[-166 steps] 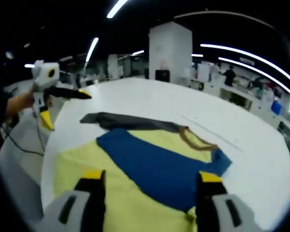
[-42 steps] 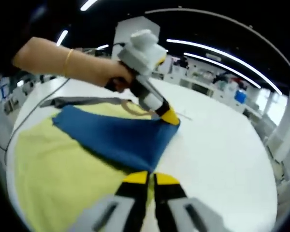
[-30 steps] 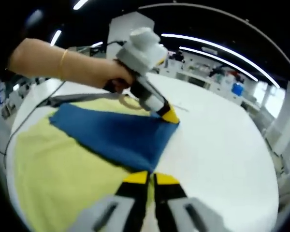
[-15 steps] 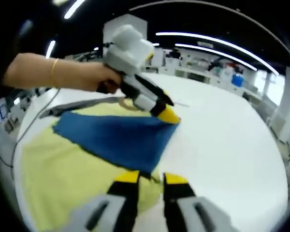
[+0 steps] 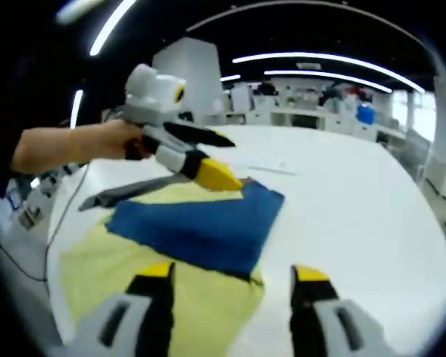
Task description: Fold the garment on the visible template until the final outline fits inside the template.
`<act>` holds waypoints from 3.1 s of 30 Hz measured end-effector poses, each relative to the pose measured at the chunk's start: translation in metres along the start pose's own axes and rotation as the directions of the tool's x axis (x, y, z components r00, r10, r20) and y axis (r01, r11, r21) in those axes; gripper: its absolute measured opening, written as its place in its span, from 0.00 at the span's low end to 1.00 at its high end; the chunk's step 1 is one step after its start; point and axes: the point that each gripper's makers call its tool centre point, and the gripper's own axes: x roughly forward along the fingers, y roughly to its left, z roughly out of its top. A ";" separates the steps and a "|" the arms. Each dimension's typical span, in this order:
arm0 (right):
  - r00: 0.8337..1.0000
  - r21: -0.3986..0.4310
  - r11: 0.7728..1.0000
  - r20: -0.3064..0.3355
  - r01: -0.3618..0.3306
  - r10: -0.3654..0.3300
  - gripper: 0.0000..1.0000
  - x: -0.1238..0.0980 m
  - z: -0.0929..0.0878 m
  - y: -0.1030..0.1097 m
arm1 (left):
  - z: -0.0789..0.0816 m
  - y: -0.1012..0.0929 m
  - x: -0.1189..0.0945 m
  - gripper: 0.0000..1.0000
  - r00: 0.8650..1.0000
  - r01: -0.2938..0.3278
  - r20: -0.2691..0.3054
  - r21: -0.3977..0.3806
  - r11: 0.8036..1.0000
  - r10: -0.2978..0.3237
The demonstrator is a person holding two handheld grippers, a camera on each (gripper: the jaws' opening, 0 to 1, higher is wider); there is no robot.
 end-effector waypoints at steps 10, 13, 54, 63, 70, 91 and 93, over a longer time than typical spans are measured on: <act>0.999 -0.042 0.999 -0.041 -0.030 0.028 0.81 -0.023 0.000 0.024 | -0.008 0.013 -0.068 0.99 0.999 -0.035 0.011 -0.021 0.999 0.035; 0.998 -0.051 0.998 -0.045 -0.049 0.047 0.84 -0.031 0.002 0.033 | -0.015 0.017 -0.086 0.99 0.999 -0.049 0.008 -0.022 0.999 0.050; 0.988 -0.107 0.983 -0.056 -0.151 0.146 0.93 -0.068 -0.006 0.087 | -0.198 0.054 -0.341 0.79 0.844 -0.530 -0.132 -0.348 0.773 0.519; 0.984 -0.126 0.976 -0.055 -0.178 0.172 0.99 -0.077 -0.008 0.099 | -0.238 0.059 -0.377 0.73 0.756 -0.644 -0.213 -0.417 0.642 0.620; 0.984 -0.134 0.976 -0.071 -0.174 0.166 0.99 -0.080 -0.012 0.102 | -0.276 0.069 -0.401 0.64 0.658 -0.725 -0.290 -0.492 0.481 0.695; 0.988 -0.136 0.982 -0.088 -0.135 0.123 0.98 -0.080 -0.019 0.095 | -0.320 0.052 -0.400 0.26 0.453 -0.835 -0.429 -0.511 0.204 0.782; 0.989 -0.138 0.982 -0.090 -0.130 0.119 0.98 -0.080 -0.020 0.094 | -0.319 0.047 -0.401 0.26 0.434 -0.850 -0.441 -0.490 0.194 0.785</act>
